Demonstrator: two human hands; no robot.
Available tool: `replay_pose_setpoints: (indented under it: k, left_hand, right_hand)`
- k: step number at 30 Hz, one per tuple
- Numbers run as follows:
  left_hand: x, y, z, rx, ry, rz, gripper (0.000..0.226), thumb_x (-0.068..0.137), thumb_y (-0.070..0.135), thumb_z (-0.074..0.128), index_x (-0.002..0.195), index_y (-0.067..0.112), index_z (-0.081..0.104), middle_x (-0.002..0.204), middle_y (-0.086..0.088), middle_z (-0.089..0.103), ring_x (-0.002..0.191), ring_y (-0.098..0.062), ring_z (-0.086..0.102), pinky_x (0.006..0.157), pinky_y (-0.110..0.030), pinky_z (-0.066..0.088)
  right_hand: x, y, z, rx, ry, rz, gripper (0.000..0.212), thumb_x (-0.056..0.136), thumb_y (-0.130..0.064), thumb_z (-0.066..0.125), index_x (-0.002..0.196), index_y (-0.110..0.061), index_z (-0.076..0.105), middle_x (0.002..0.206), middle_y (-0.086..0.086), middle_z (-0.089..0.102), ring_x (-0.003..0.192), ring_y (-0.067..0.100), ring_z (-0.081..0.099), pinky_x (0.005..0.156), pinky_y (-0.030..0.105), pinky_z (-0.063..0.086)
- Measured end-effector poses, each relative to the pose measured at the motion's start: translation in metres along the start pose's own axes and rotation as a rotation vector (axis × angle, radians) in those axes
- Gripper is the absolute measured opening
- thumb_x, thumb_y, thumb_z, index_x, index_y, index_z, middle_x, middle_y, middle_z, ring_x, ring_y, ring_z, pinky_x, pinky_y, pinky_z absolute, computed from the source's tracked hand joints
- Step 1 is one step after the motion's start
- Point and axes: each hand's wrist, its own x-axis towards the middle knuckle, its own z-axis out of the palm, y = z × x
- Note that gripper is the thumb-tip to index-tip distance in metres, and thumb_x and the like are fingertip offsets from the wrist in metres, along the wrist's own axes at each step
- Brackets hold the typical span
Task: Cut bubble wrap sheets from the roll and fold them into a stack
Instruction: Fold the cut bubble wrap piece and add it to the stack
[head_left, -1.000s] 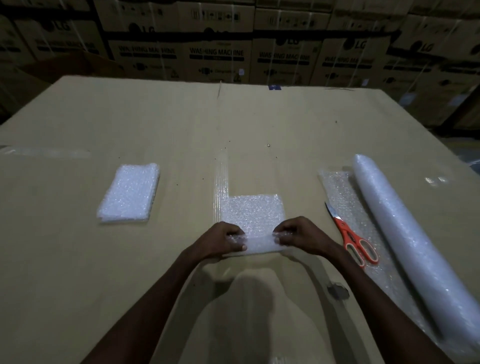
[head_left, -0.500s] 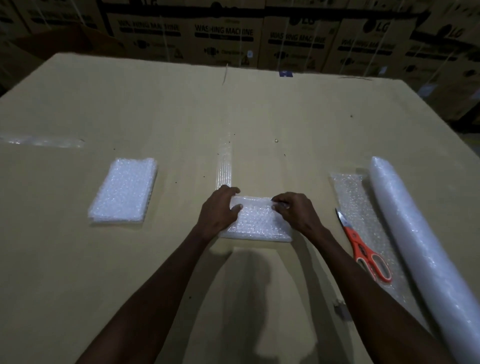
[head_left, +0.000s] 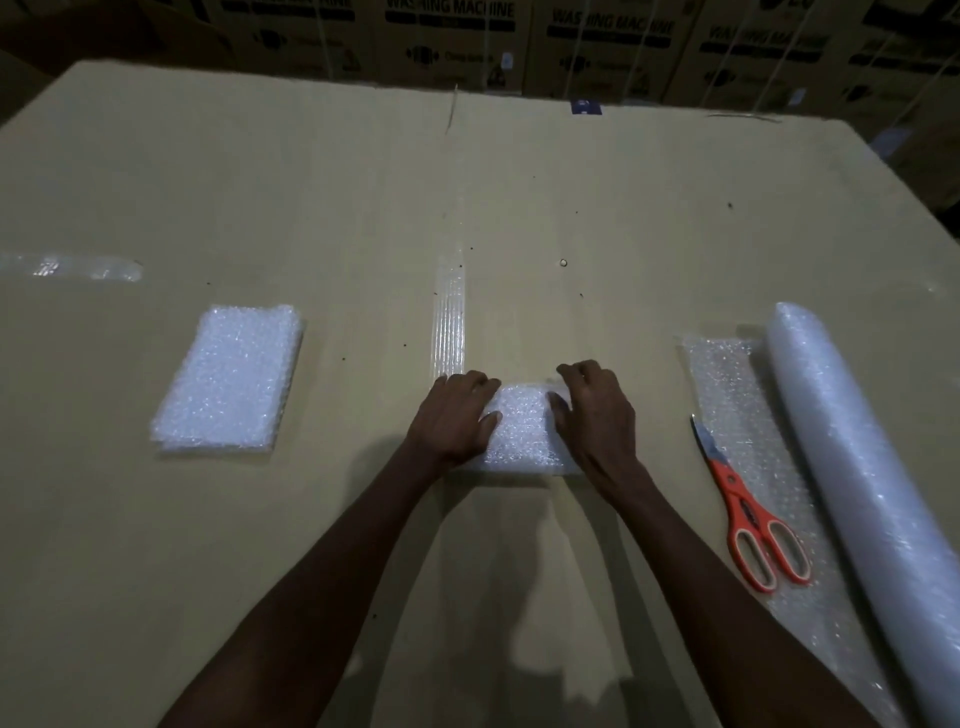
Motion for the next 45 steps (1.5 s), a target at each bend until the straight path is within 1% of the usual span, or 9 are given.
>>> replay_pose_setpoints:
  k: [7, 14, 18, 23, 27, 34, 37, 40, 45]
  left_hand:
    - [-0.014, 0.001, 0.002, 0.131, 0.095, 0.007, 0.053, 0.09, 0.052, 0.044, 0.102, 0.006, 0.068, 0.091, -0.012, 0.064, 0.072, -0.032, 0.058, 0.07, -0.039, 0.044]
    - [-0.053, 0.012, 0.0, 0.177, 0.47, 0.124, 0.042, 0.085, 0.044, 0.067, 0.063, 0.009, 0.059, 0.064, -0.008, 0.052, 0.06, -0.028, 0.048, 0.055, -0.037, 0.038]
    - [-0.055, 0.017, -0.004, 0.14, 0.461, 0.076, 0.037, 0.088, 0.042, 0.063, 0.093, 0.006, 0.071, 0.091, -0.01, 0.067, 0.084, -0.032, 0.06, 0.073, -0.041, 0.048]
    - [-0.05, 0.037, 0.01, 0.109, 0.064, -0.012, 0.066, 0.096, 0.053, 0.036, 0.141, 0.007, 0.054, 0.145, -0.012, 0.054, 0.138, -0.032, 0.046, 0.108, -0.057, 0.037]
    - [-0.056, 0.048, 0.026, 0.091, -0.08, -0.13, 0.067, 0.099, 0.05, 0.028, 0.146, 0.007, 0.047, 0.151, -0.011, 0.048, 0.142, -0.031, 0.042, 0.107, -0.066, 0.036]
    - [-0.058, 0.05, 0.021, 0.16, -0.061, -0.196, 0.069, 0.101, 0.05, 0.017, 0.151, 0.007, 0.039, 0.158, -0.011, 0.038, 0.15, -0.031, 0.025, 0.114, -0.067, 0.017]
    - [-0.054, 0.049, 0.019, 0.177, -0.111, -0.195, 0.077, 0.098, 0.053, 0.004, 0.156, 0.009, 0.028, 0.164, -0.009, 0.024, 0.154, -0.029, 0.01, 0.118, -0.063, 0.003]
    - [-0.056, 0.049, 0.022, 0.189, -0.08, -0.186, 0.072, 0.1, 0.05, 0.013, 0.151, 0.006, 0.039, 0.159, -0.012, 0.035, 0.152, -0.031, 0.02, 0.116, -0.066, 0.009]
    - [-0.056, 0.049, 0.02, 0.195, -0.083, -0.19, 0.073, 0.1, 0.051, 0.011, 0.151, 0.008, 0.039, 0.16, -0.012, 0.033, 0.153, -0.031, 0.016, 0.117, -0.065, 0.006]
  right_hand:
    - [-0.046, -0.041, 0.015, -0.137, -0.003, -0.021, 0.044, 0.092, -0.034, 0.059, 0.118, 0.0, 0.066, 0.129, 0.024, 0.062, 0.116, 0.046, 0.057, 0.097, 0.052, 0.047]
    - [-0.065, -0.034, 0.03, -0.018, -0.256, -0.029, 0.068, 0.094, -0.044, 0.038, 0.133, 0.007, 0.059, 0.14, 0.033, 0.054, 0.124, 0.046, 0.059, 0.103, 0.061, 0.045]
    - [-0.071, -0.011, 0.021, -0.02, -0.405, -0.143, 0.08, 0.099, -0.055, 0.02, 0.153, 0.0, 0.036, 0.162, 0.025, 0.028, 0.149, 0.039, 0.032, 0.12, 0.053, 0.025]
    - [-0.07, 0.019, 0.008, -0.067, -0.499, -0.332, 0.087, 0.101, -0.065, 0.001, 0.159, -0.005, 0.026, 0.167, 0.016, 0.017, 0.155, 0.031, 0.019, 0.124, 0.048, 0.019]
    - [-0.06, 0.031, -0.007, -0.115, -0.553, -0.414, 0.094, 0.097, -0.072, -0.003, 0.161, -0.006, 0.021, 0.169, 0.014, 0.013, 0.156, 0.028, 0.014, 0.126, 0.045, 0.014]
    - [-0.083, 0.017, -0.028, 0.22, 0.026, 0.183, 0.039, 0.101, -0.036, 0.059, 0.129, -0.009, 0.064, 0.127, 0.01, 0.066, 0.108, 0.032, 0.066, 0.084, 0.037, 0.05]
    - [-0.083, 0.004, -0.029, 0.252, -0.044, 0.494, 0.04, 0.096, -0.048, 0.063, 0.116, -0.014, 0.07, 0.11, 0.006, 0.072, 0.101, 0.031, 0.067, 0.079, 0.035, 0.046]
    - [-0.077, -0.006, -0.028, 0.317, -0.149, 0.668, 0.049, 0.087, -0.057, 0.069, 0.11, -0.014, 0.072, 0.105, 0.006, 0.073, 0.098, 0.032, 0.068, 0.073, 0.031, 0.041]
    - [-0.071, -0.018, -0.022, 0.716, -0.172, 0.802, 0.015, 0.076, -0.026, 0.078, 0.085, -0.017, 0.071, 0.084, 0.003, 0.074, 0.072, 0.028, 0.07, 0.07, 0.046, 0.061]
